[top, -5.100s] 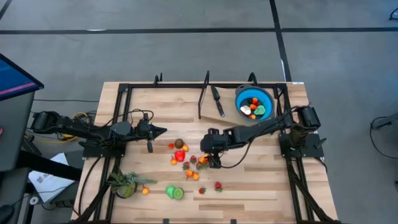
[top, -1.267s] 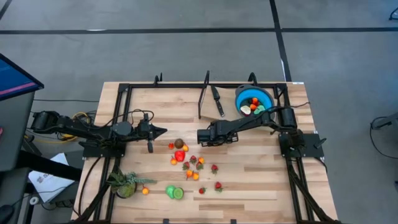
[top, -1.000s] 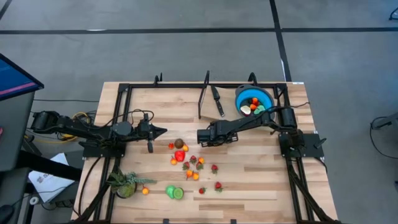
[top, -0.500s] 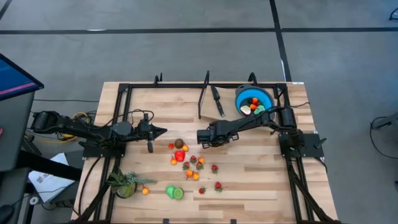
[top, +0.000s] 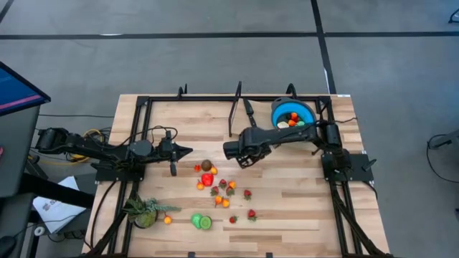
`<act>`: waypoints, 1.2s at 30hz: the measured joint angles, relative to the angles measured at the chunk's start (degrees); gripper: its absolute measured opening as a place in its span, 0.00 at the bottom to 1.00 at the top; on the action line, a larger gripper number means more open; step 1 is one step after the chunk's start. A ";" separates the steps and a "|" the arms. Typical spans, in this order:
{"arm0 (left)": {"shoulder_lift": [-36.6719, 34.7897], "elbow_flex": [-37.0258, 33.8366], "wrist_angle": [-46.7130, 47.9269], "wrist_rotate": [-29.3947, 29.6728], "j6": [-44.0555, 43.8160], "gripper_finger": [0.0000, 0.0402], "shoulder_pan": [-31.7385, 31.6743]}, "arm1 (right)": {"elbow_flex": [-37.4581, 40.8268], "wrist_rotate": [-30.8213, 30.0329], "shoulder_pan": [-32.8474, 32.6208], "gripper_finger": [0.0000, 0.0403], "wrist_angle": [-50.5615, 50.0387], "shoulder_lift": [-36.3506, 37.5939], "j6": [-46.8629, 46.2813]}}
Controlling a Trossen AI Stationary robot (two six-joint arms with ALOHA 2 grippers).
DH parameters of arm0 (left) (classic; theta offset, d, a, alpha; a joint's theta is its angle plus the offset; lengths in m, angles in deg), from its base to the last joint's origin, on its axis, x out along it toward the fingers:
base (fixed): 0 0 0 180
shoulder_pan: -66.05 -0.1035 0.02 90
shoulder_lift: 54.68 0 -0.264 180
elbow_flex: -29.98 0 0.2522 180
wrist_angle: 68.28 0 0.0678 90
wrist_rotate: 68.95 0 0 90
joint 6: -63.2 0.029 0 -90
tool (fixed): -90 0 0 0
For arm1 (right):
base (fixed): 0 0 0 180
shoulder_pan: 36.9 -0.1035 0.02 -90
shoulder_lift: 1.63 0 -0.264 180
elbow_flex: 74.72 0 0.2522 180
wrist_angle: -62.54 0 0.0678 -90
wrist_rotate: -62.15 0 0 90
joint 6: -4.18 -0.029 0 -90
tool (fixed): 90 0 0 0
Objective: Pick & Place Fruit
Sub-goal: Put the orange pear into the blue colander
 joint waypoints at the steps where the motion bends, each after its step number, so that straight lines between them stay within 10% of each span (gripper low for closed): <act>1: -0.02 0.01 0.00 0.00 0.01 0.00 -0.01 | -1.37 -0.65 0.35 0.19 -2.54 0.00 1.26; 27: -0.04 -0.01 -0.02 0.00 -0.01 0.00 0.01 | -4.92 -5.45 23.22 0.19 -3.11 10.94 24.70; 36: -0.04 -0.01 -0.02 0.00 -0.01 0.00 0.01 | 5.30 -3.45 30.19 0.19 -3.18 10.93 32.00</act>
